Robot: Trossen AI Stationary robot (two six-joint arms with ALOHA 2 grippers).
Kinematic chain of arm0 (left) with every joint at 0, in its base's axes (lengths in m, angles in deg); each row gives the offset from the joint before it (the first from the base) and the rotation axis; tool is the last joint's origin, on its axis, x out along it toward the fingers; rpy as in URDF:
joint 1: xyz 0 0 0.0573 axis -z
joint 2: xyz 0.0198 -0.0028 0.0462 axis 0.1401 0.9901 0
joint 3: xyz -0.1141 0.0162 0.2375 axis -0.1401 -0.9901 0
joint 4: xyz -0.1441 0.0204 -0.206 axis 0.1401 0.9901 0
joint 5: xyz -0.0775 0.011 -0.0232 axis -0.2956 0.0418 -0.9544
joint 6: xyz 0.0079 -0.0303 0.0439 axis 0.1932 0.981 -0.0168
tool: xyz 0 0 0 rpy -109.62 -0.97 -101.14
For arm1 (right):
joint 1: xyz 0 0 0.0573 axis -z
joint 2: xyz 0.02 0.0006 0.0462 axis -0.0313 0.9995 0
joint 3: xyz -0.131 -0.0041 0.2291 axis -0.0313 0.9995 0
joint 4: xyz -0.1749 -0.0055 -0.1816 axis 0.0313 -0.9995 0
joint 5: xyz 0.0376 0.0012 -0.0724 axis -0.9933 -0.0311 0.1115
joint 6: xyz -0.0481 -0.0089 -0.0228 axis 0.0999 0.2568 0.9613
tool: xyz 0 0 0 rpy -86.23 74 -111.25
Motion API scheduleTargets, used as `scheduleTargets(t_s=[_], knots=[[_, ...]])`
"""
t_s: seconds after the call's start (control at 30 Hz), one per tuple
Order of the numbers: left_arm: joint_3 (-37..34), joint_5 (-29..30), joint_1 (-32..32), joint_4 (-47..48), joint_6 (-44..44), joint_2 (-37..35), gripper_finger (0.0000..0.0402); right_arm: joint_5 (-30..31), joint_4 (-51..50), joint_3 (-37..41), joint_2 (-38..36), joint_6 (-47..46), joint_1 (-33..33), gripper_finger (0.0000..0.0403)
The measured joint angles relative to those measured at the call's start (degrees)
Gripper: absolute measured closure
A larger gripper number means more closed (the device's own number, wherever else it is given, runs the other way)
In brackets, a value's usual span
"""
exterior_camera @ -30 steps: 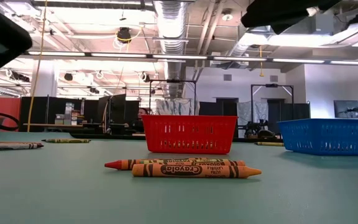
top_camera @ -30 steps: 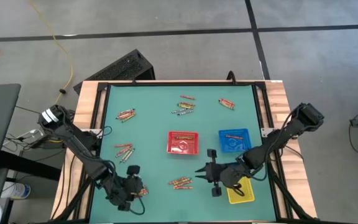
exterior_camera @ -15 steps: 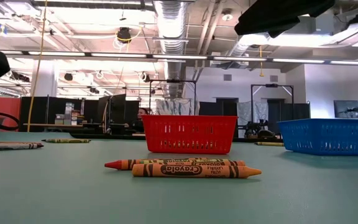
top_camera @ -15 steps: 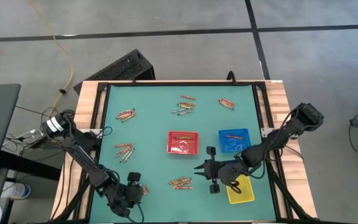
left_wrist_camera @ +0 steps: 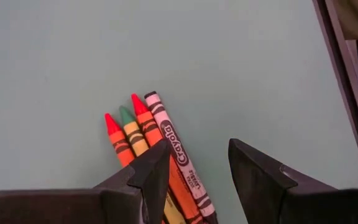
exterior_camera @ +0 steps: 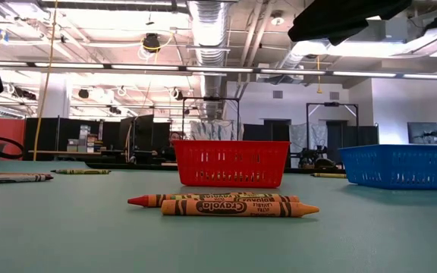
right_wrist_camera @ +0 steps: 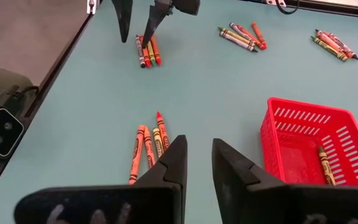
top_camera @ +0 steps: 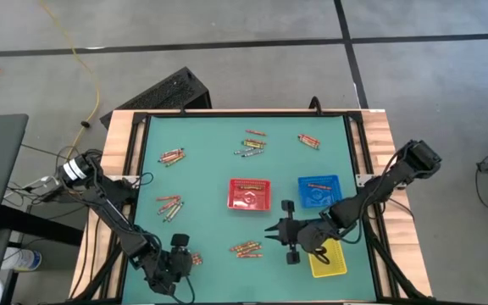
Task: Sort crayons
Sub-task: Put the black crayon into the yellow basket
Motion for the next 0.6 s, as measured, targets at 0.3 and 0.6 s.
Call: scheduleTargets(t_s=[0.3,0.6], knots=[[0.00,0.06,0.00,-0.01,0.82,-0.02,0.0249,-0.24,-0.04,0.00,0.00,-0.02,0.00,0.0336],[0.00,-0.43,0.00,0.00,-0.33,-0.02,0.0249,-0.39,-0.22,0.00,0.00,-0.04,0.00,0.0336]])
